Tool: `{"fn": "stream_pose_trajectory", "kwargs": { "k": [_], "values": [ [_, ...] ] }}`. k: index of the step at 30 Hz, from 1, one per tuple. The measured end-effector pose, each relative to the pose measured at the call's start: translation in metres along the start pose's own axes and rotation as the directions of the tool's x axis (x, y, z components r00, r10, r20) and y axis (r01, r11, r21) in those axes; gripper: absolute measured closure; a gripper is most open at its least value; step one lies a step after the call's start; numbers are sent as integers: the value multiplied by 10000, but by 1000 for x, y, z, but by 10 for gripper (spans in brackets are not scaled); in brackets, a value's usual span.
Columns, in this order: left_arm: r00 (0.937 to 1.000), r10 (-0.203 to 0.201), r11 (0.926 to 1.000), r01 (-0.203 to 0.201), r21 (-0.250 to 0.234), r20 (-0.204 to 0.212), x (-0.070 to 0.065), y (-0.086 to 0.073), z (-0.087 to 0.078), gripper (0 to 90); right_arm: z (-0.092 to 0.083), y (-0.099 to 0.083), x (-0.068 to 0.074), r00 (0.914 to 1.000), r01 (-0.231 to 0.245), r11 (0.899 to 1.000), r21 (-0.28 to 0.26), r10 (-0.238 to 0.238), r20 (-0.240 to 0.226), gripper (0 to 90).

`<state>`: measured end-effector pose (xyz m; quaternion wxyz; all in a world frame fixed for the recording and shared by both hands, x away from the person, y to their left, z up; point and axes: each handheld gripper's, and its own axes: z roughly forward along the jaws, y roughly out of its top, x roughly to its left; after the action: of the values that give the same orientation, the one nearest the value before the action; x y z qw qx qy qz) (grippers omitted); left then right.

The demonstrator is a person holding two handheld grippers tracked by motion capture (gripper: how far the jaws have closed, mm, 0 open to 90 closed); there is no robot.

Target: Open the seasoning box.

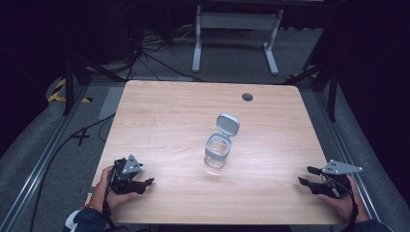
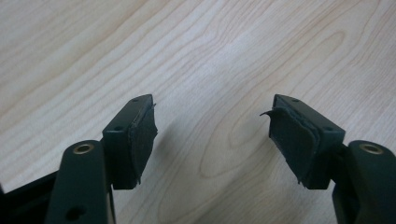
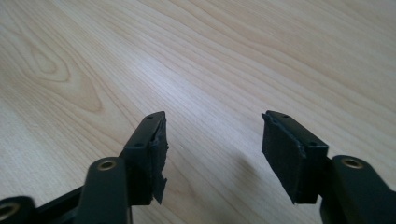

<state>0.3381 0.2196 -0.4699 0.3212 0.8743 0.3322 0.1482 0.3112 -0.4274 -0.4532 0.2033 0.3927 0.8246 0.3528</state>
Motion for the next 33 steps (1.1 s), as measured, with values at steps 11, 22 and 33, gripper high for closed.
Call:
{"fn": "stream_pose_trajectory", "kwargs": {
  "k": [11,22,33],
  "values": [
    [9965,-834,9940,839,-694,107,6,-16,1,165,5,-13,-3,9987,-493,9987,-164,495,109,309],
    [9966,-817,9942,811,-712,-61,6,-16,1,153,5,-13,-3,9991,-430,9990,-108,430,38,294],
    [9963,-846,9944,837,-653,-113,6,-16,1,147,7,-12,-3,9992,-396,9991,-122,396,5,277]
  ]
}}
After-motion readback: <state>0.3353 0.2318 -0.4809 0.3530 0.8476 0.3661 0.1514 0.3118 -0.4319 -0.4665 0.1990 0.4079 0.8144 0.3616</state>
